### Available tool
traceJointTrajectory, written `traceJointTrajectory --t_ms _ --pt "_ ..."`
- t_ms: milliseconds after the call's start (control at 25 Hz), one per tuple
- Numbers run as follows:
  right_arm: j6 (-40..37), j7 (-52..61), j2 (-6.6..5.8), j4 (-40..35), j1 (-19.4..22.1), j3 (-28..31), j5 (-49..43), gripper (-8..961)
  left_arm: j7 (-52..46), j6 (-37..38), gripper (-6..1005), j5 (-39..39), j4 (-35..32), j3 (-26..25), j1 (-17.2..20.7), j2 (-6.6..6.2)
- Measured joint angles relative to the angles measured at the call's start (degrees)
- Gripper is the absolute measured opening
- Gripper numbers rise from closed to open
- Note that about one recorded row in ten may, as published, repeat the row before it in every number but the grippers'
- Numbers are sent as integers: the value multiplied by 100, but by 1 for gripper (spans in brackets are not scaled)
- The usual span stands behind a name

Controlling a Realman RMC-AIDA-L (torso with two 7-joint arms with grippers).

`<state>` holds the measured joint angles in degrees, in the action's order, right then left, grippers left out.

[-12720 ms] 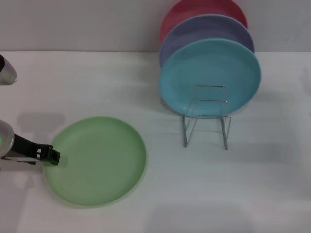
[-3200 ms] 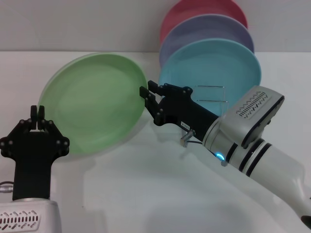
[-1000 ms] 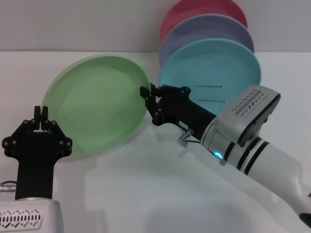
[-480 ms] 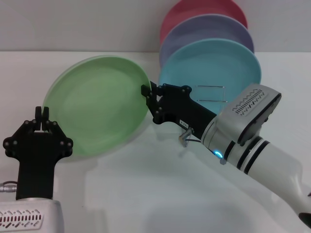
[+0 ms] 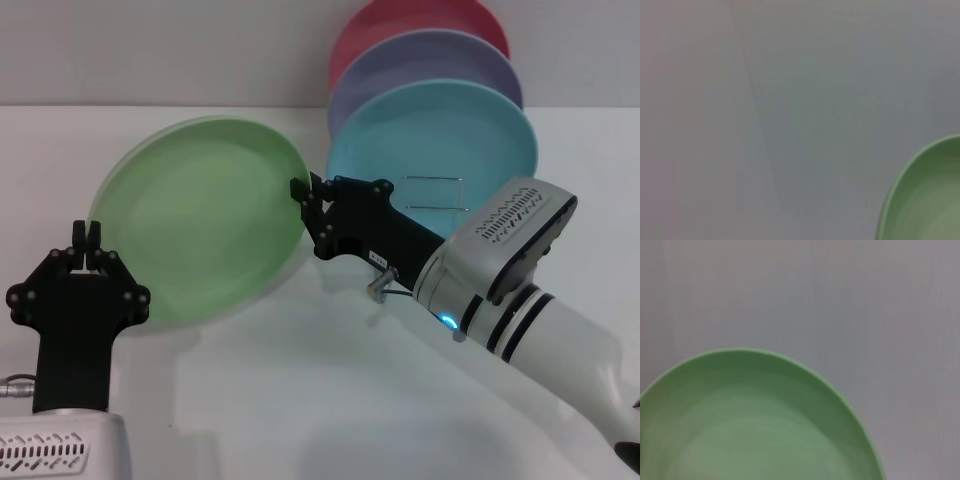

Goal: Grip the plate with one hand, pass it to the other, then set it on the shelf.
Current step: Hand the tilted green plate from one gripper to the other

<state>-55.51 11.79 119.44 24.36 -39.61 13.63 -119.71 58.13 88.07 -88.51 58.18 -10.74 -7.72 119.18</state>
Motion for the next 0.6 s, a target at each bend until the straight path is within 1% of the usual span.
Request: traceJointTrajectory --t_ms 600 --pt "23 -19 0 8 -14 63 0 91 -4 0 179 0 0 2 11 0"
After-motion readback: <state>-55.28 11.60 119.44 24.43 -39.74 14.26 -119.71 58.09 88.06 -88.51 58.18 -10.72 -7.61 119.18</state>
